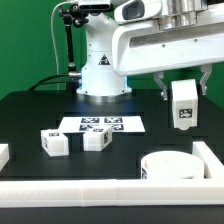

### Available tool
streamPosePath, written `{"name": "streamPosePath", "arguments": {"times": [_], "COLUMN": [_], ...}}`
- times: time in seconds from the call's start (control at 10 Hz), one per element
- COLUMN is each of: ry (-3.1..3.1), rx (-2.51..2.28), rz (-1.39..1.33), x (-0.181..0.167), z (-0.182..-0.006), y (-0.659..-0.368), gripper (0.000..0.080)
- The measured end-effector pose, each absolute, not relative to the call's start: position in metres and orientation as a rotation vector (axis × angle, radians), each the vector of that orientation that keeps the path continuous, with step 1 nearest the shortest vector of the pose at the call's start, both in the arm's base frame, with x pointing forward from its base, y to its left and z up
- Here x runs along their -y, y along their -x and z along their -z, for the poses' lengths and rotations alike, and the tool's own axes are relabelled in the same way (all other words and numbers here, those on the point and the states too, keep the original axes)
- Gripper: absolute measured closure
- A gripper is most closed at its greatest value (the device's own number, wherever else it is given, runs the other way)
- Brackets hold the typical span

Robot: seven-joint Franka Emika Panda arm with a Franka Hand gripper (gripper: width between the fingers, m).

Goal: Assemble stool

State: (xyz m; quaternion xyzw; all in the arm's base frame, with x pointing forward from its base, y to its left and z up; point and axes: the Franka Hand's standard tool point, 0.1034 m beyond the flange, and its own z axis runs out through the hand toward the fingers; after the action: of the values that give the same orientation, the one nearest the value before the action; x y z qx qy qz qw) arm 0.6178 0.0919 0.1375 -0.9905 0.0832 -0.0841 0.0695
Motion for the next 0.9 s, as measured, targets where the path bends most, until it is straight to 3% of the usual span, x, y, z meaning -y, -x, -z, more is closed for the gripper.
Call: {"name": "streamPosePath", "arguments": {"times": [0.3,0.9], "ry": [2.974,2.963], "rx": [-0.097,-0.061], "rz": [0.616,0.691], "x": [-0.097,-0.097], "z": [-0.136,-0.131], "y": [-0.626,-0.630], "gripper": [0.0459,0.0459]}}
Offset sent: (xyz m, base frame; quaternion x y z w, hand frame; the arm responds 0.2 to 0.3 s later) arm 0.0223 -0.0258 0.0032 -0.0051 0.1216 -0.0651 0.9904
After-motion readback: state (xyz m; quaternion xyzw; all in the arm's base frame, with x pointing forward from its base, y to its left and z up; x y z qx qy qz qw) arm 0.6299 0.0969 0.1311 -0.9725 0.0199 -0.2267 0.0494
